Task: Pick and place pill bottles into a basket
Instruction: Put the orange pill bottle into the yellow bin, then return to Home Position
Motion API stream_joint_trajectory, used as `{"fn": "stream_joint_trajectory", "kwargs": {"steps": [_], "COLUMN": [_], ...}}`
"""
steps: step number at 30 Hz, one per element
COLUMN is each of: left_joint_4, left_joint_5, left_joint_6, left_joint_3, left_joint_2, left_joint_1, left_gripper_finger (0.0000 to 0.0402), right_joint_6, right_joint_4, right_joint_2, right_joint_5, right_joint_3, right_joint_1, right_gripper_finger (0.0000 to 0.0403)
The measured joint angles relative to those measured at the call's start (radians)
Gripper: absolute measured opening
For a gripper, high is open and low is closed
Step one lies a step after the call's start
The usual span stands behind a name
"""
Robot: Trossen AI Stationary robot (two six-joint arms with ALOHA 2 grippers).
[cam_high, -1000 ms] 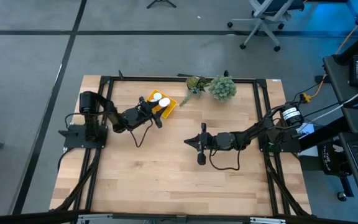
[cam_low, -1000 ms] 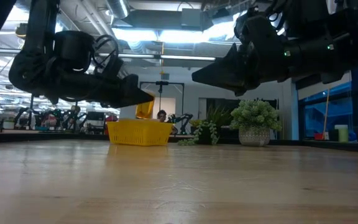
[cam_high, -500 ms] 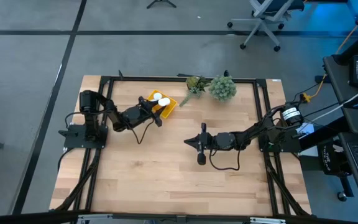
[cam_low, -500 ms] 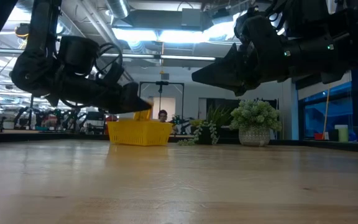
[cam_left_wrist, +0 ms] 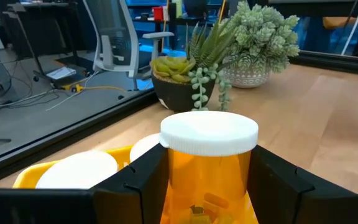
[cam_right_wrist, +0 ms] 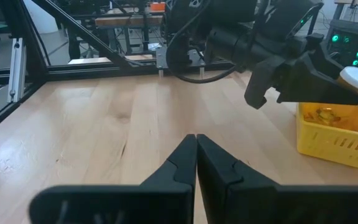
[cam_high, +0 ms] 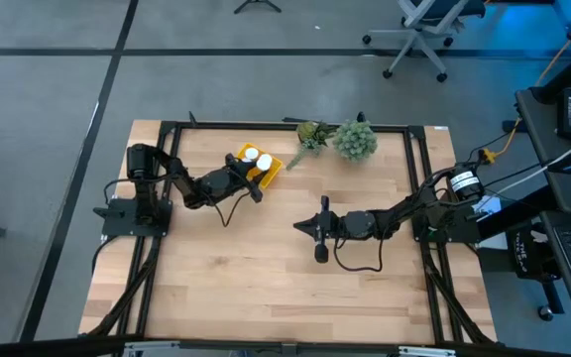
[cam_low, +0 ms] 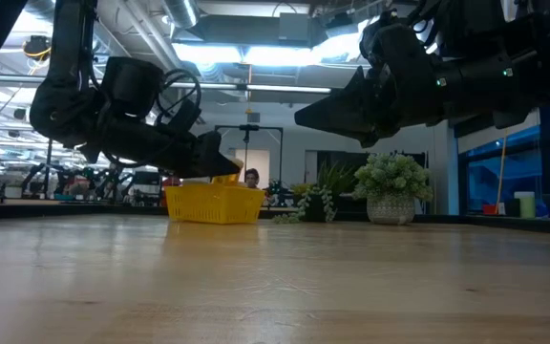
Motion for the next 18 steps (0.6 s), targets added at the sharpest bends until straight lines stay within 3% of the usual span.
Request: {"fn": "stream_joint_trajectory", "kwargs": {"steps": [11, 18], "left_joint_4": [-0.02, -0.021], "left_joint_5": [0.0, 0.001], "left_joint_6": [0.0, -0.001], "left_joint_3": [0.0, 0.0], "left_joint_2": [0.0, 0.0], "left_joint_1": [0.0, 0.0], "left_gripper_finger": [0.0231, 0.0235], "right_joint_6": [0.0, 0.0], "right_joint_4": [-0.001, -0.002], "right_joint_2": [0.0, 0.0], "right_joint_5": [0.0, 0.0], "right_joint_3": [0.0, 0.0], "right_joint_1": [0.0, 0.0], "right_gripper_finger": [0.0017, 0.0017]}}
